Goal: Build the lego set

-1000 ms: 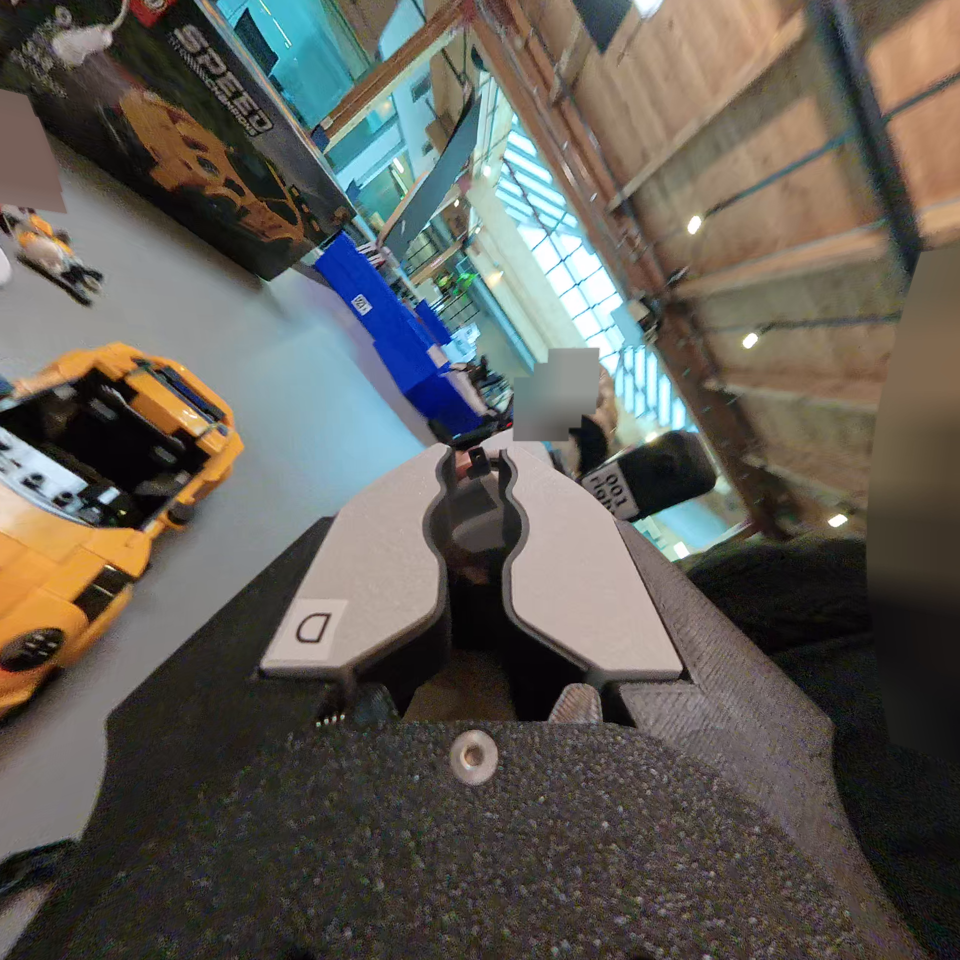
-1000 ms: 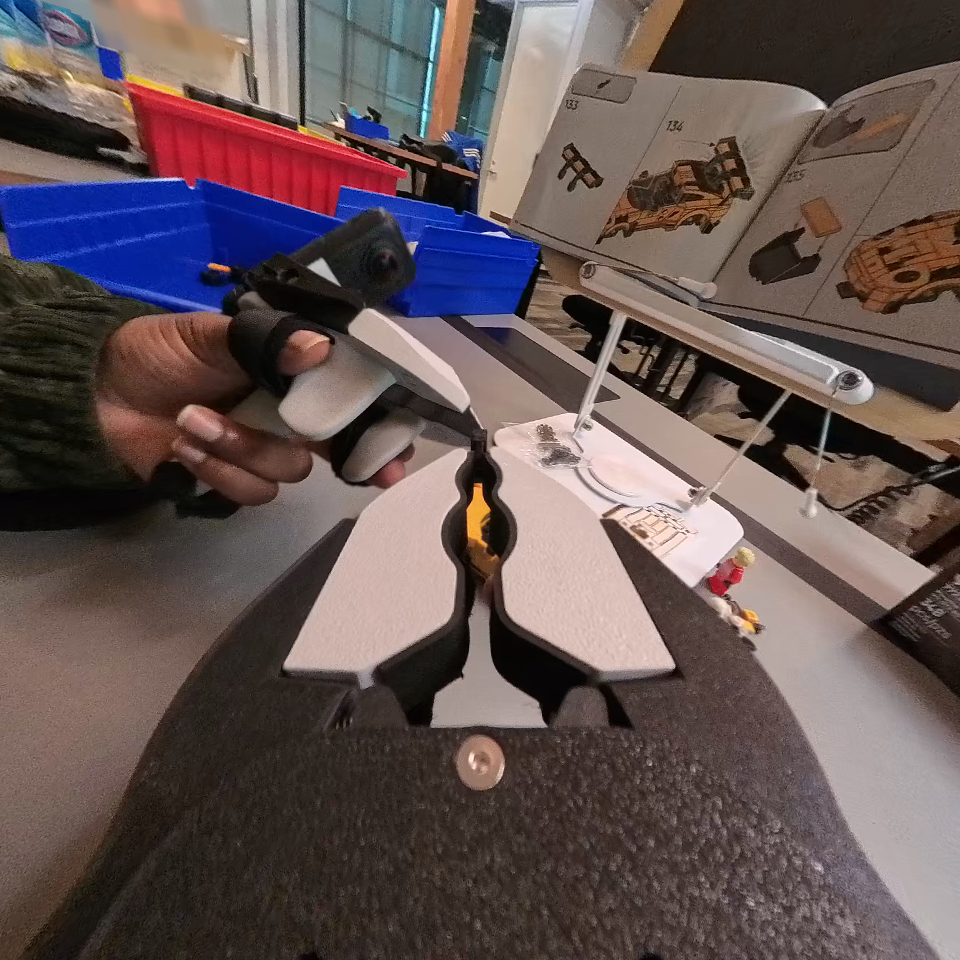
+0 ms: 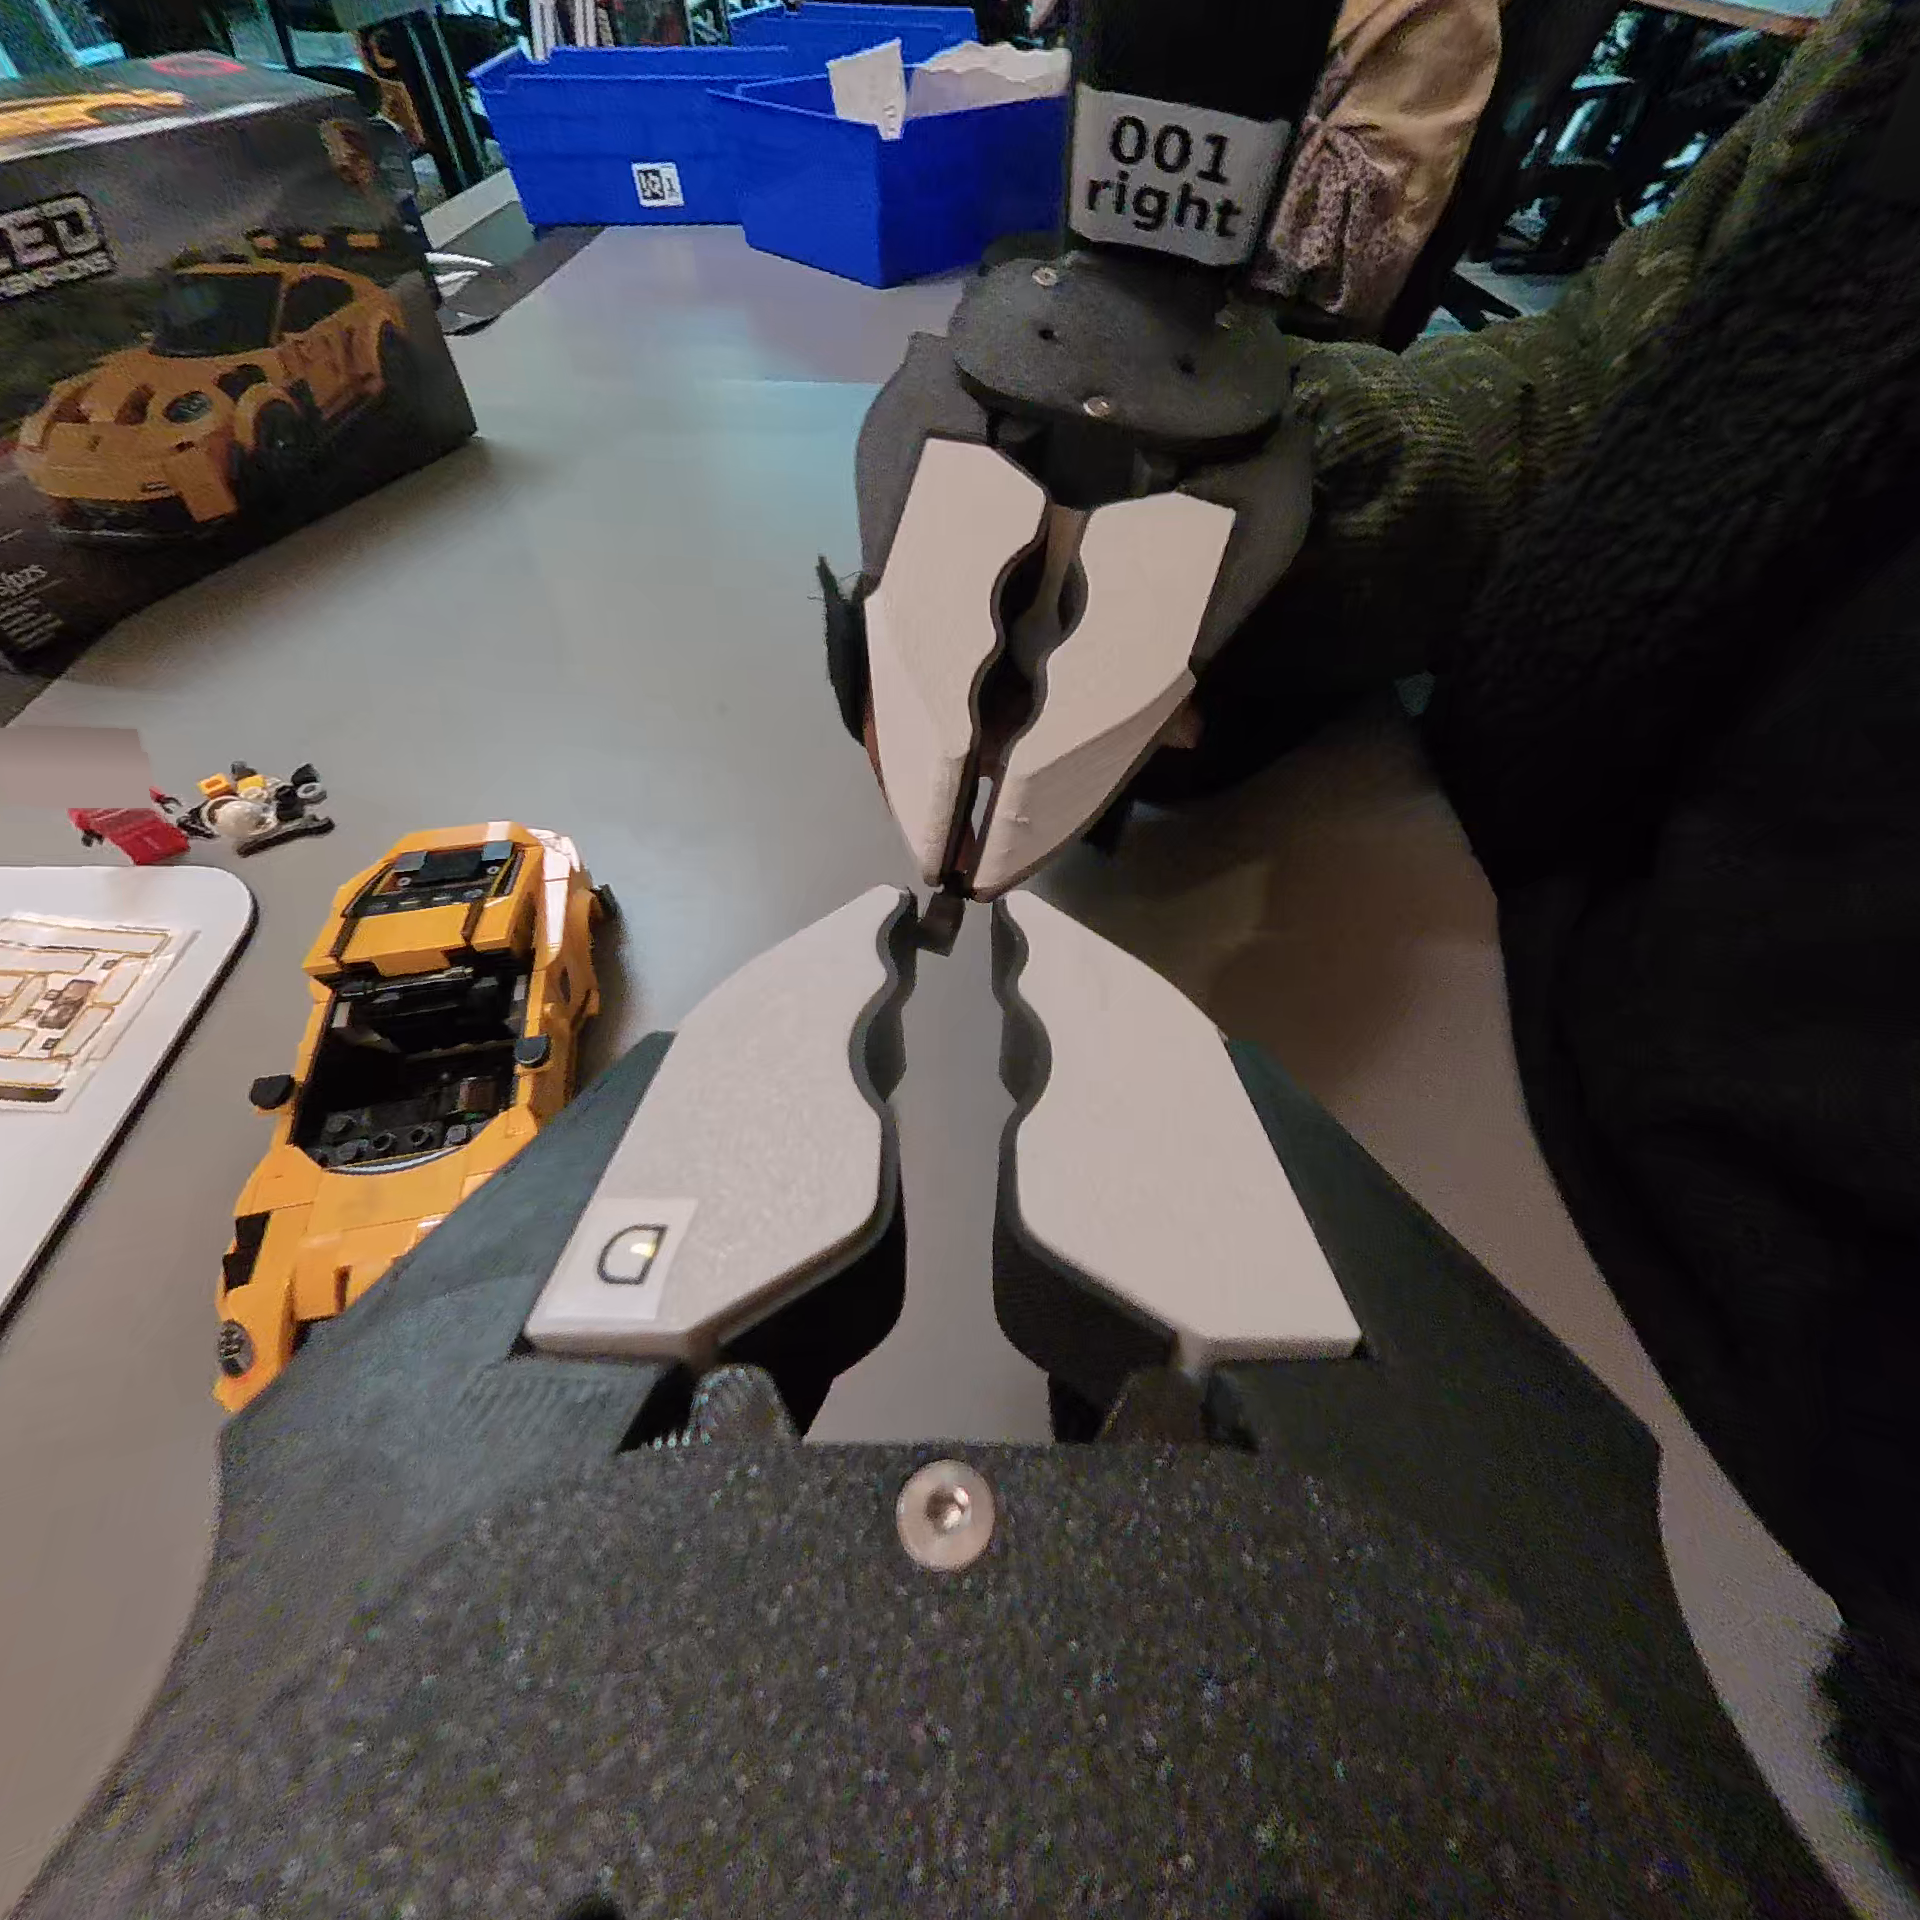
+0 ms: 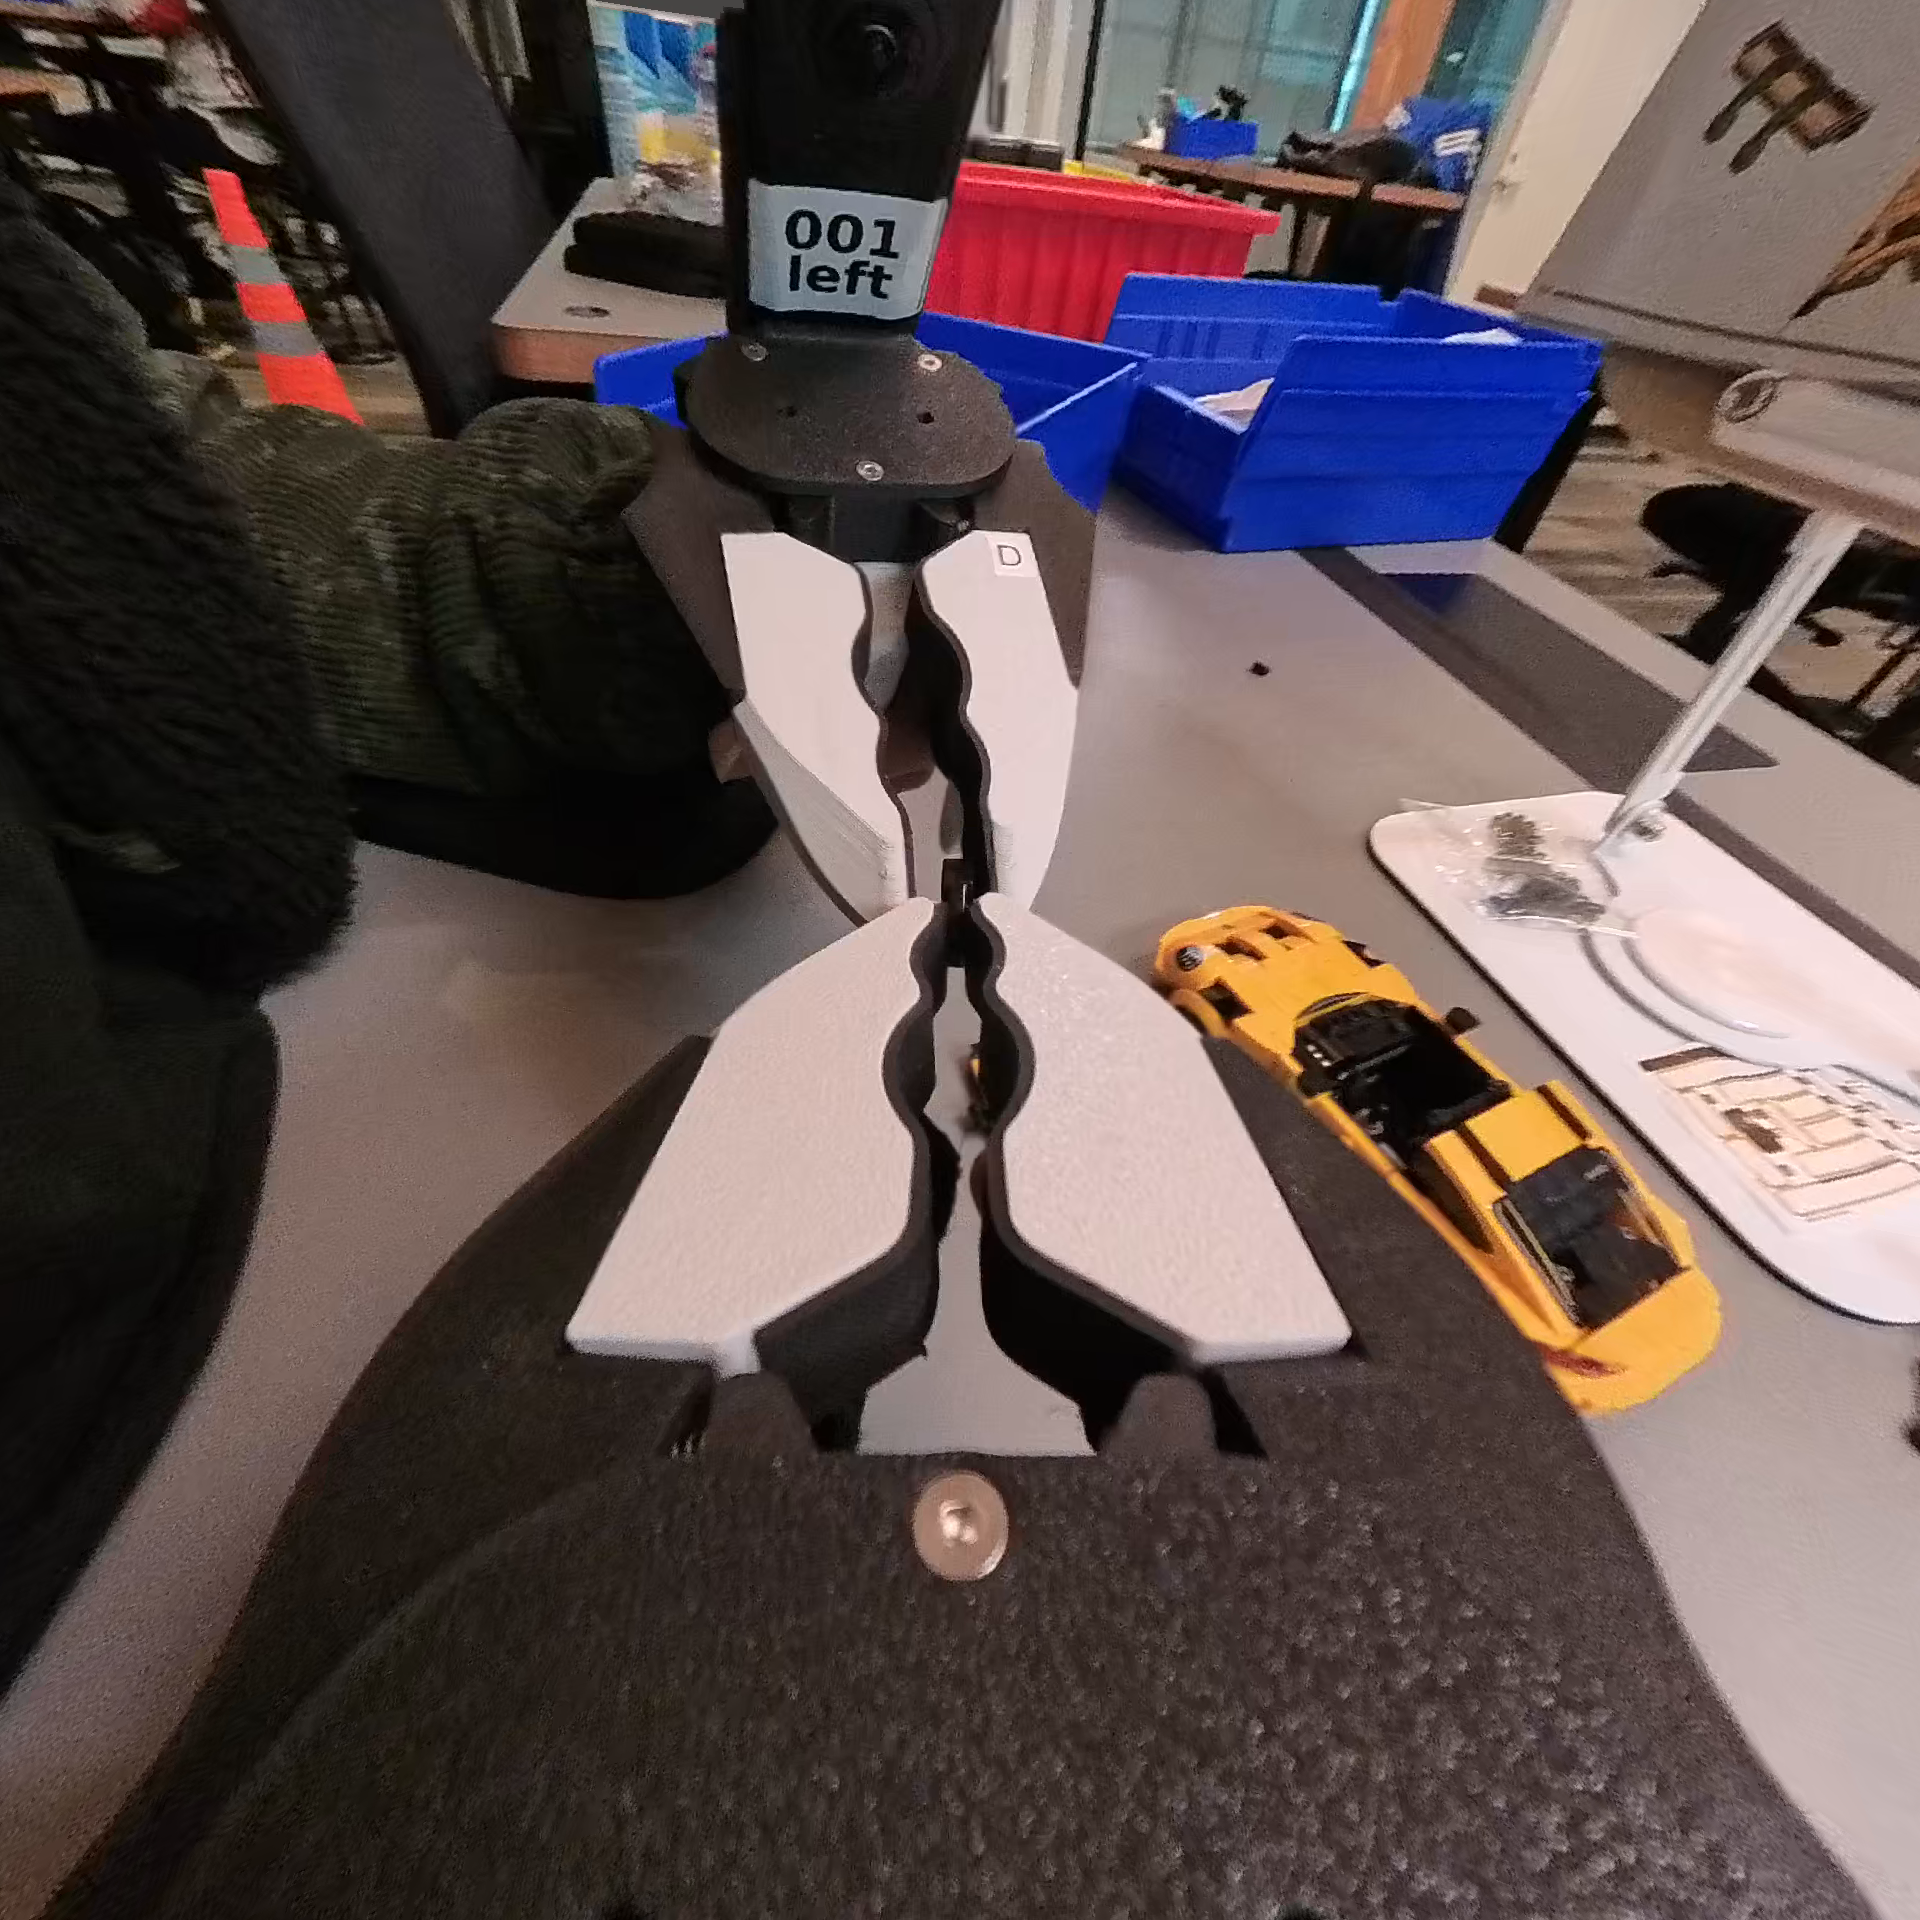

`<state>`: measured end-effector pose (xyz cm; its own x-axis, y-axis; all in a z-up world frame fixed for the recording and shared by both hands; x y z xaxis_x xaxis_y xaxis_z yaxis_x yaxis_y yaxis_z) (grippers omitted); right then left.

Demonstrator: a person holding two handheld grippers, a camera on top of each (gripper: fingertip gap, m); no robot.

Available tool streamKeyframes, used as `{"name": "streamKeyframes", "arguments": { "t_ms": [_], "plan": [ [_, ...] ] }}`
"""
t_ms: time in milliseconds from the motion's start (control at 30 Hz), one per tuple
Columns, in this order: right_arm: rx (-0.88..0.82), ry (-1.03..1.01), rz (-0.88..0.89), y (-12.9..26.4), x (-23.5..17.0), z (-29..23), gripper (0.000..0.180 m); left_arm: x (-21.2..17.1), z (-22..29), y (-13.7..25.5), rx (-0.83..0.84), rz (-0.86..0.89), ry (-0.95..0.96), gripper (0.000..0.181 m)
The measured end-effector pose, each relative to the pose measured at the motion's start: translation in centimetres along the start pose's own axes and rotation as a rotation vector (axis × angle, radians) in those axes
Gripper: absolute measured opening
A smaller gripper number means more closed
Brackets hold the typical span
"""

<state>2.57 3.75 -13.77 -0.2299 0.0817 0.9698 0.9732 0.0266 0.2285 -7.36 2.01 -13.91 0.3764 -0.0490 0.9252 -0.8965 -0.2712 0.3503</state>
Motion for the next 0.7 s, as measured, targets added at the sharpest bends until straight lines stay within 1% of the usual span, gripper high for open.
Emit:
{"name": "streamKeyframes", "arguments": {
  "t_ms": [167,367,467,667,700],
  "plan": [
    [0.047,-0.066,-0.030,0.12,-0.19,0.07,0.002,-0.13,0.36,-0.17,-0.008,-0.008,-0.027,0.010],
    [0.070,-0.101,-0.073,0.24,-0.56,0.22,0.002,0.24,0.51,-0.07,-0.004,0.028,-0.056,0.014],
    [0.095,-0.111,-0.085,0.16,-0.73,0.00,0.002,0.23,0.95,-0.17,-0.040,0.027,-0.064,0.006],
    [0.113,-0.139,-0.065,0.30,-0.53,0.03,0.002,0.38,0.94,-0.05,-0.040,0.044,-0.061,0.005],
    [0.113,-0.146,-0.055,0.38,-0.41,0.09,0.002,0.45,0.84,0.07,-0.030,0.048,-0.065,0.000]
  ]
}}
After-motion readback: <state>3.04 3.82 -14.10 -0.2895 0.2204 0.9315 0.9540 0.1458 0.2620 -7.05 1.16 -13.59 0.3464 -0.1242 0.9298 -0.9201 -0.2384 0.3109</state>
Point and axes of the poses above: each gripper's, where its closed fingertips meet, y back along the fingers, x out of its top, z = x × y across the jaws, the point moved 6 cm from there along y, back along the fingers, and after that the axes turned 10 degrees about -y, right-handed, at the moved point
